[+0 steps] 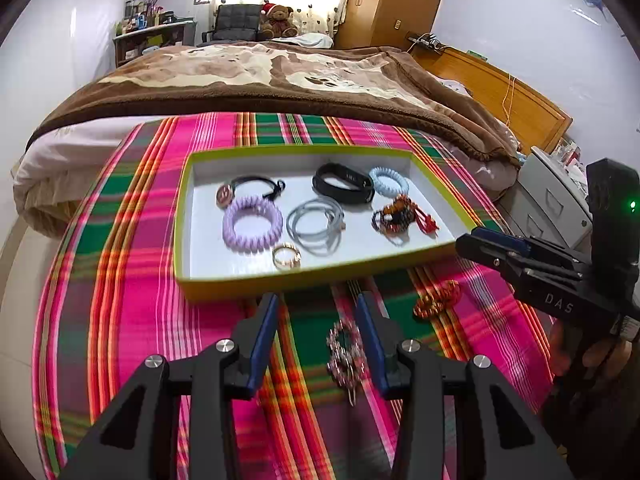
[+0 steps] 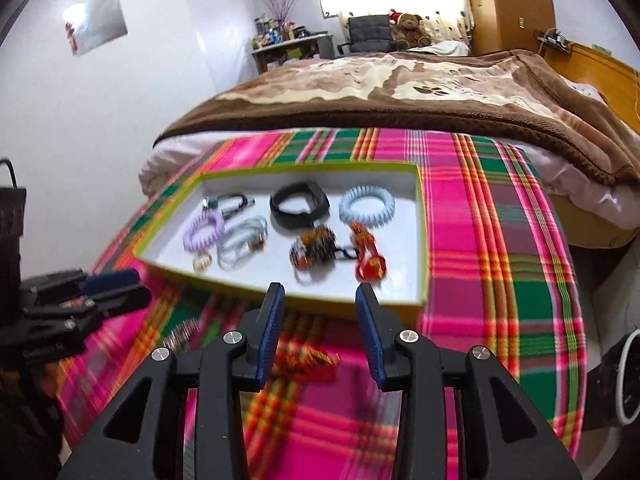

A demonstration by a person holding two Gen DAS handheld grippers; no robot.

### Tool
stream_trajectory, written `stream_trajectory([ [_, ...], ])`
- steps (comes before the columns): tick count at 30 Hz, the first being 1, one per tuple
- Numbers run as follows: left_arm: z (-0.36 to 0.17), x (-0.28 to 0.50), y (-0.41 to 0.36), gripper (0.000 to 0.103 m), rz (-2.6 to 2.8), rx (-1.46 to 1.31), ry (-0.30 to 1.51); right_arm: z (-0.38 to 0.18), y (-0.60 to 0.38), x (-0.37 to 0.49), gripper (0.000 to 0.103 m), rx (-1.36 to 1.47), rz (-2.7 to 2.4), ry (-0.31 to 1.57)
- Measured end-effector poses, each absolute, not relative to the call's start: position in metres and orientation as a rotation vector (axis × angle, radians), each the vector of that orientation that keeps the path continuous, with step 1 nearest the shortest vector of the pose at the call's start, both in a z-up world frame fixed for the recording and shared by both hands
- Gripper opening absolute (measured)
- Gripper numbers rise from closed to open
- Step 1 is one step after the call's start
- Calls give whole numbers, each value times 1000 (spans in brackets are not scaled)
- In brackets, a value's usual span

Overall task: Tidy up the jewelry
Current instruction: 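Grasp the long red-orange beaded strand with the right gripper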

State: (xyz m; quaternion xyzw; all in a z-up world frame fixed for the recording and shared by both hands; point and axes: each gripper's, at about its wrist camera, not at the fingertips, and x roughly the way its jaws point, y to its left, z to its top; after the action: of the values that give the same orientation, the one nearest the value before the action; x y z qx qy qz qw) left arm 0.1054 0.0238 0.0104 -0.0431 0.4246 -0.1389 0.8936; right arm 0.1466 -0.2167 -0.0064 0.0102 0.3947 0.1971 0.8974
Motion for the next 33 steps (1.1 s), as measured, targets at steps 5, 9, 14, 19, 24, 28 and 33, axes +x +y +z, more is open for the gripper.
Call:
stream_trajectory([
  [5, 8, 93, 19, 43, -270, -56, 880, -19, -216, 149, 38, 0, 446, 863],
  [9, 9, 86, 19, 43, -257, -39, 875, -24, -207, 154, 38, -36, 488, 880],
  [14, 13, 79, 21, 43, -250, -37, 864, -34, -199, 153, 38, -82, 546, 929],
  [19, 12, 75, 21, 43, -250, -43, 864, -36, -194, 137, 38, -125, 602, 949],
  [24, 11, 74, 23, 43, -257, -53, 863, -38, -186, 116, 38, -192, 644, 959],
  [28, 9, 72, 27, 43, -253, -65, 866, -38, -178, 99, 38, -206, 683, 961],
  [33, 8, 70, 32, 43, -248, -81, 868, -33, -173, 90, 38, -197, 698, 936],
])
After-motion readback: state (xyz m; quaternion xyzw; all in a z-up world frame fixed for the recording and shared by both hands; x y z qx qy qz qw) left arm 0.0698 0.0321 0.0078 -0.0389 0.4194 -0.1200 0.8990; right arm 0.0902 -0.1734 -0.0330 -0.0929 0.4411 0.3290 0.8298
